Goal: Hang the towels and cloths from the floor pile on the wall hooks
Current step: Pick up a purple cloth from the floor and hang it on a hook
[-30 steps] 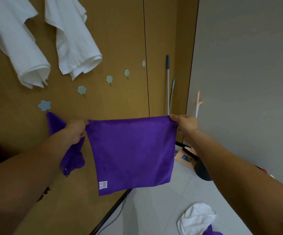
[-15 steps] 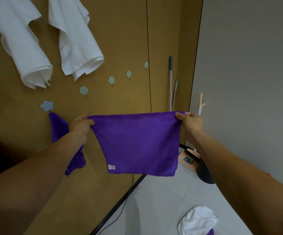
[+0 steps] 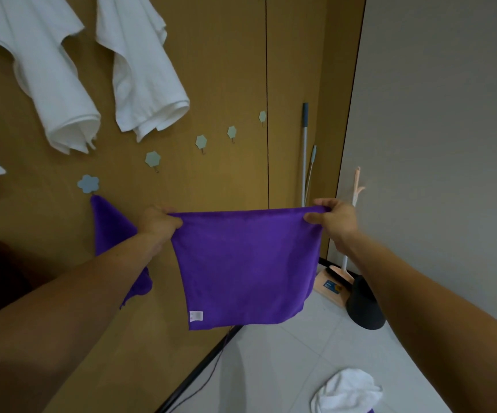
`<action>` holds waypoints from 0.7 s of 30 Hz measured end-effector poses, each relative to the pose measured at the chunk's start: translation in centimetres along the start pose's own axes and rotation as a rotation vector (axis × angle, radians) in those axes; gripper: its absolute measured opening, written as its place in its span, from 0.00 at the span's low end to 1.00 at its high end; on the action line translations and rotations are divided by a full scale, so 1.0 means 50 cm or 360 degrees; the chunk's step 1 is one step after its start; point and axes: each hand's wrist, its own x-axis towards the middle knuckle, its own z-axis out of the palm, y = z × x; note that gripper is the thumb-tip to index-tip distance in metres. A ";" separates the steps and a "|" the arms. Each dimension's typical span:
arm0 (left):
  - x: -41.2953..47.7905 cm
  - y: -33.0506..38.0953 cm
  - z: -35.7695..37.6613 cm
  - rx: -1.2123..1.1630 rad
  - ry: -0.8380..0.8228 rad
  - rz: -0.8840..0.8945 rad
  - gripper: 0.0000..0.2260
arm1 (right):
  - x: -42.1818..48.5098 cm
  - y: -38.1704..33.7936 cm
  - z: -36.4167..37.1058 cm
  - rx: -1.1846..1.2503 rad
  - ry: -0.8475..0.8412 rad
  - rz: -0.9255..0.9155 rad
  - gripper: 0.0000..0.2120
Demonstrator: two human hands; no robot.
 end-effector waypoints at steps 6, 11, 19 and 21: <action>-0.007 0.003 0.008 0.0359 0.0194 0.0185 0.07 | 0.026 0.021 -0.005 -0.0592 0.0132 -0.0140 0.07; -0.024 0.022 0.030 0.0499 0.0352 0.0491 0.15 | 0.042 0.002 0.010 -0.0580 0.0249 -0.0341 0.09; -0.006 0.026 0.036 -0.0111 0.0390 0.0340 0.12 | 0.070 -0.025 0.091 -0.0273 0.0081 -0.0353 0.06; 0.009 0.022 0.033 -0.0210 0.0263 0.0305 0.13 | 0.077 -0.034 0.123 -0.0279 -0.0042 -0.0305 0.08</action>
